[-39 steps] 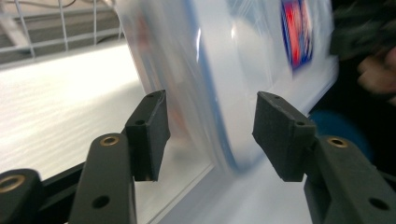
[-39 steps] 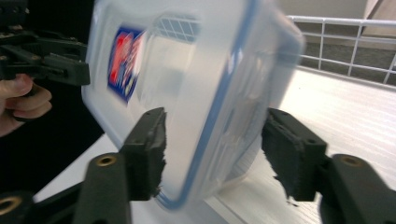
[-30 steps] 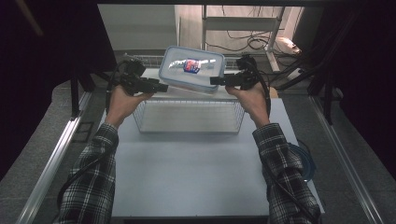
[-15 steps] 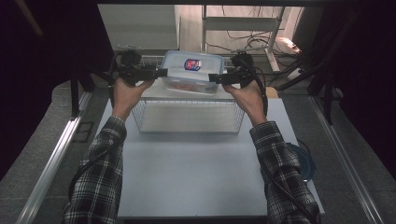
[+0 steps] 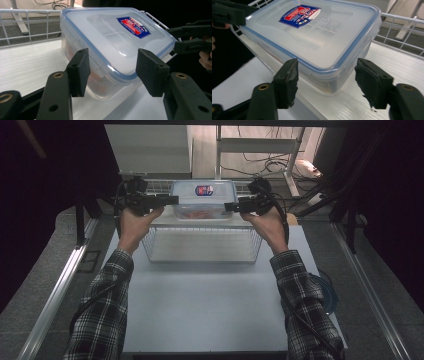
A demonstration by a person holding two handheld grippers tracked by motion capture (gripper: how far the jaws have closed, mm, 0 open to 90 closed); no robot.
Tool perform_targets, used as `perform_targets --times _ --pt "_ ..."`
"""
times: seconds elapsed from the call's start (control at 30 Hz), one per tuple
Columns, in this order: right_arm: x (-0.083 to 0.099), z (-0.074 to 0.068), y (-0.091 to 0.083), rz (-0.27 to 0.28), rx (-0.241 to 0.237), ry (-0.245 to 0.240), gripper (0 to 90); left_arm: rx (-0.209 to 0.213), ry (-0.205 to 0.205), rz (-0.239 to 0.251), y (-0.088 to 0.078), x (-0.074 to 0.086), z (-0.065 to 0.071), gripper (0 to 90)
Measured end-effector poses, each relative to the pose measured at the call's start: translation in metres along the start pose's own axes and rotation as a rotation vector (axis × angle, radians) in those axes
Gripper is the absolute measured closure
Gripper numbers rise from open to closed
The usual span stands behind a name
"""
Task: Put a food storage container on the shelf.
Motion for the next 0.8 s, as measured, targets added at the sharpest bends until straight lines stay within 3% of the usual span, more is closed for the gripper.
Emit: perform_targets --times 0.1,0.2,0.27,0.3,0.33,0.37,0.53,0.8 --pt "-0.004 0.004 -0.006 0.055 -0.034 0.049 38.7 -0.004 0.003 -0.005 -0.001 0.001 0.0 44.4" --pt "-0.01 0.009 -0.011 0.108 0.018 0.062 41.9 -0.008 0.007 -0.009 -0.001 0.001 0.0 44.6" --pt "-0.01 0.012 -0.008 0.092 0.061 0.055 43.5 -0.004 0.002 -0.009 0.0 0.001 0.0 44.6" --pt "-0.01 0.013 -0.005 0.092 0.063 0.053 48.4 -0.004 0.002 -0.009 -0.001 0.001 0.0 44.7" --pt "-0.01 0.012 -0.004 0.097 0.032 0.072 53.4 -0.003 0.003 -0.008 -0.001 0.001 0.0 44.7" --pt "-0.01 0.01 -0.003 0.09 -0.004 0.091 52.9 -0.003 0.004 -0.008 -0.001 0.001 0.0 44.8" --pt "-0.009 0.003 -0.008 0.054 -0.001 0.082 57.7 -0.016 0.017 -0.007 -0.006 0.002 -0.003 44.9" --pt "-0.004 -0.005 -0.013 0.04 -0.011 0.08 58.6 -0.015 0.015 -0.002 -0.01 0.004 -0.005 44.9"
Point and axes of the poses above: each handheld gripper's, and its own axes: y roughly forward along the jaws, x roughly out of its underside, z roughly to its right, the point moved 6 cm from there along y, roughly forward along the jaws, and after that the axes turned 4 degrees about -x, right-handed, at the moved point
